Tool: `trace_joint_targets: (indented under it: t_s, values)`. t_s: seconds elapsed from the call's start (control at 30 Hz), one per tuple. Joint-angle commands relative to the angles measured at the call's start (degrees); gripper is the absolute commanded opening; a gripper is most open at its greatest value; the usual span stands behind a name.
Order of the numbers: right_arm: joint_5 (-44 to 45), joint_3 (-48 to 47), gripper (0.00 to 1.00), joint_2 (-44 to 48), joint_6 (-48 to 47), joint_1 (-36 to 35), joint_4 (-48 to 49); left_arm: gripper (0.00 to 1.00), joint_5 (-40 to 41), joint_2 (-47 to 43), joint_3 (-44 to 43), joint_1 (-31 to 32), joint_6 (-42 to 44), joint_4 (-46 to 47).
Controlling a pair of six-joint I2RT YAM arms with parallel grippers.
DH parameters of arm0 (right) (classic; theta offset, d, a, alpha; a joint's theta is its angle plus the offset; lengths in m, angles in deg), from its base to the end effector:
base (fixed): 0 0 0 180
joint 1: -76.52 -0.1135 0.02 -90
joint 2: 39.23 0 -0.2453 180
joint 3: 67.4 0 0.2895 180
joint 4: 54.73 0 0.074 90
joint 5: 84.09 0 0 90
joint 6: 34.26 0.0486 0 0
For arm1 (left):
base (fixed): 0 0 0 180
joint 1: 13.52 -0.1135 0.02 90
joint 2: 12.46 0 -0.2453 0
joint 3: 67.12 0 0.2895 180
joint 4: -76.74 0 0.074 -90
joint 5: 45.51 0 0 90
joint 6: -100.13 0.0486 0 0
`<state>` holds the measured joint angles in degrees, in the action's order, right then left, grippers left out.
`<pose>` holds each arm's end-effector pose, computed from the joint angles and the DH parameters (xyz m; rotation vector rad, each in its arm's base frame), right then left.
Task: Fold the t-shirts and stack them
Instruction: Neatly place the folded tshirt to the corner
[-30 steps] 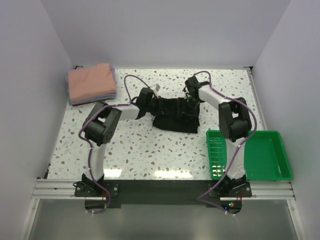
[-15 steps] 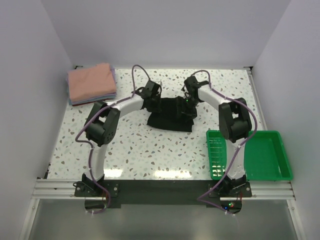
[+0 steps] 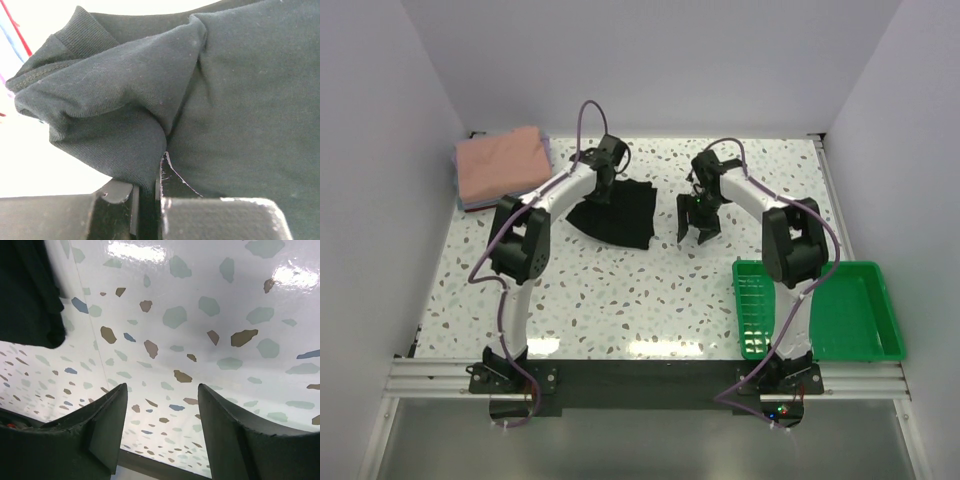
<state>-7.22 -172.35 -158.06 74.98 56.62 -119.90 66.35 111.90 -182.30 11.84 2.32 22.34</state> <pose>0.4122 0.1610 0.1398 -0.0505 3.0092 0.4229 0.4571 -0.1966 0.1631 0.2779 2.5666 0.3045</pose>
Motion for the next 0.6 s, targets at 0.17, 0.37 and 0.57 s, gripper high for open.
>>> trace_joint_targets:
  t_s: [0.17,0.37,0.57]
  values:
    - [-0.76,1.58,0.62,4.57,-1.14,0.21,-0.05,0.00,3.27,1.07,-12.79,-4.00,10.54,-4.94]
    - [-1.29,4.31,0.62,5.71,-1.58,0.21,0.39,0.00,2.92,-1.04,-16.39,-6.91,10.63,-4.85]
    - [-1.90,5.45,0.62,6.50,-2.28,0.21,-0.14,0.00,2.04,-2.01,-21.75,-8.75,11.50,-4.24]
